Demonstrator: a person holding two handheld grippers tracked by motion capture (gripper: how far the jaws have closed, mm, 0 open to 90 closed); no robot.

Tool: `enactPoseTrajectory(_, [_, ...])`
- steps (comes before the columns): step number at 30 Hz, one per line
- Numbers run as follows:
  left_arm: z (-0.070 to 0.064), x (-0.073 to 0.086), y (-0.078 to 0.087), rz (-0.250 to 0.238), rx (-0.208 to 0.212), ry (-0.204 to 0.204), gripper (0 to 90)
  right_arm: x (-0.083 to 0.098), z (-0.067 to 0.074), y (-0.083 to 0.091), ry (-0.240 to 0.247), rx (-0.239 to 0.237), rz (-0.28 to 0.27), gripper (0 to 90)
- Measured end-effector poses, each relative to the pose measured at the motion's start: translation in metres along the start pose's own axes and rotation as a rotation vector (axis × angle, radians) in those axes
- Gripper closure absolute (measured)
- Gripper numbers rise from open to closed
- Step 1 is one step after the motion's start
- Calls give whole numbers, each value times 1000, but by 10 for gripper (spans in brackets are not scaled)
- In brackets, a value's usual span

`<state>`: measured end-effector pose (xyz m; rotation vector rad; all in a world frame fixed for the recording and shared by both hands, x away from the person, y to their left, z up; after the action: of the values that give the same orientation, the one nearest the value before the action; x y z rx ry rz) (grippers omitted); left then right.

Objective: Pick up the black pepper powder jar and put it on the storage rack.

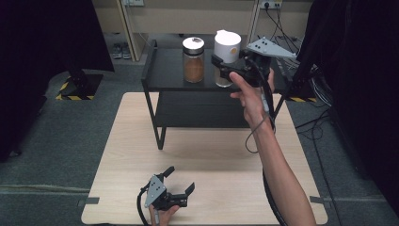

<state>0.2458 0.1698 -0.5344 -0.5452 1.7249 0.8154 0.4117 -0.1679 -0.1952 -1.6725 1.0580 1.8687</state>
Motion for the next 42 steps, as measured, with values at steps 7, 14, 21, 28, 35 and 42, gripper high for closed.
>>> enactPoseTrajectory(7, [0, 0, 0, 0, 1, 2, 13, -2, -3, -11, -19, 24, 1, 308])
enactPoseTrajectory(14, [1, 0, 0, 0, 1, 3, 13, -2, -5, -20, -36, 46, 4, 308])
enactPoseTrajectory(21, [1, 0, 0, -2, 3, 5, 13, 0, -5, -25, -40, 68, 8, 307])
enactPoseTrajectory(28, [1, 0, 0, -4, 3, 6, 13, 4, -6, -27, -44, 71, 7, 308])
enactPoseTrajectory(35, [1, 0, 1, -4, 3, 5, 13, 7, -5, -26, -29, 76, -2, 306])
enactPoseTrajectory(42, [1, 0, 0, -4, 2, 5, 13, 10, -5, -25, -64, 66, 12, 123])
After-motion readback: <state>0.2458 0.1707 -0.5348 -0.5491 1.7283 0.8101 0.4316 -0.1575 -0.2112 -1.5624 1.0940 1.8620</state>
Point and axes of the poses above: each handheld gripper's, and its own axes: y roughly backward along the jaws, x roughly out of its underside, z roughly to its left, the point moved 8 cm from there along -y, roughly forward along the jaws, and after that the axes turned 13 degrees about z, right-handed, at the moved point
